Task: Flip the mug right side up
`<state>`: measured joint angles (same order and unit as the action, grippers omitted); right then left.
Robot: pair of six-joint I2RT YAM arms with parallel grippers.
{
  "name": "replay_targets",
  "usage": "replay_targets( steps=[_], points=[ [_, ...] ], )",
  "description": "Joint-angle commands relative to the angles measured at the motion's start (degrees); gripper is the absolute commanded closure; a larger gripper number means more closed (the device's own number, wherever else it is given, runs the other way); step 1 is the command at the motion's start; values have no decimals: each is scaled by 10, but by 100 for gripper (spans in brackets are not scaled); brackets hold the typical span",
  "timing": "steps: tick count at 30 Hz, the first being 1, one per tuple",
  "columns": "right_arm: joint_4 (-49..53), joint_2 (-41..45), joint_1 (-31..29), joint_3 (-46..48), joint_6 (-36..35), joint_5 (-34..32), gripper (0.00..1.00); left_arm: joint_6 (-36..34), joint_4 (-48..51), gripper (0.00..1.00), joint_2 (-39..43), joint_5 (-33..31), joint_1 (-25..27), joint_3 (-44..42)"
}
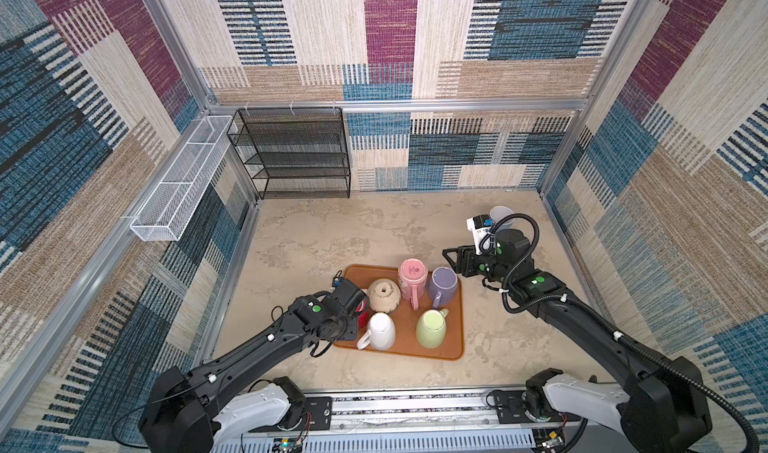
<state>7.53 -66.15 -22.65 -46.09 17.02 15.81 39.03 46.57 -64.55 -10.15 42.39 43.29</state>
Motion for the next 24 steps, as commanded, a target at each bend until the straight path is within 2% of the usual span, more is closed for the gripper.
replay_targets(
  steps=[1, 10, 19, 24],
  points=[
    [-10, -1, -1, 1, -4, -7, 38, 5, -28, 48, -17, -6, 1, 0],
    [-6, -6, -1, -2, -6, -9, 38, -2, -49, 52, -57, -20, 1, -6],
    [-7, -8, -1, -2, -6, -9, 39, -11, -49, 69, -75, -40, 1, -9],
    [-7, -9, -1, -1, -7, -7, 39, -15, -49, 69, -88, -46, 1, -7]
  ],
)
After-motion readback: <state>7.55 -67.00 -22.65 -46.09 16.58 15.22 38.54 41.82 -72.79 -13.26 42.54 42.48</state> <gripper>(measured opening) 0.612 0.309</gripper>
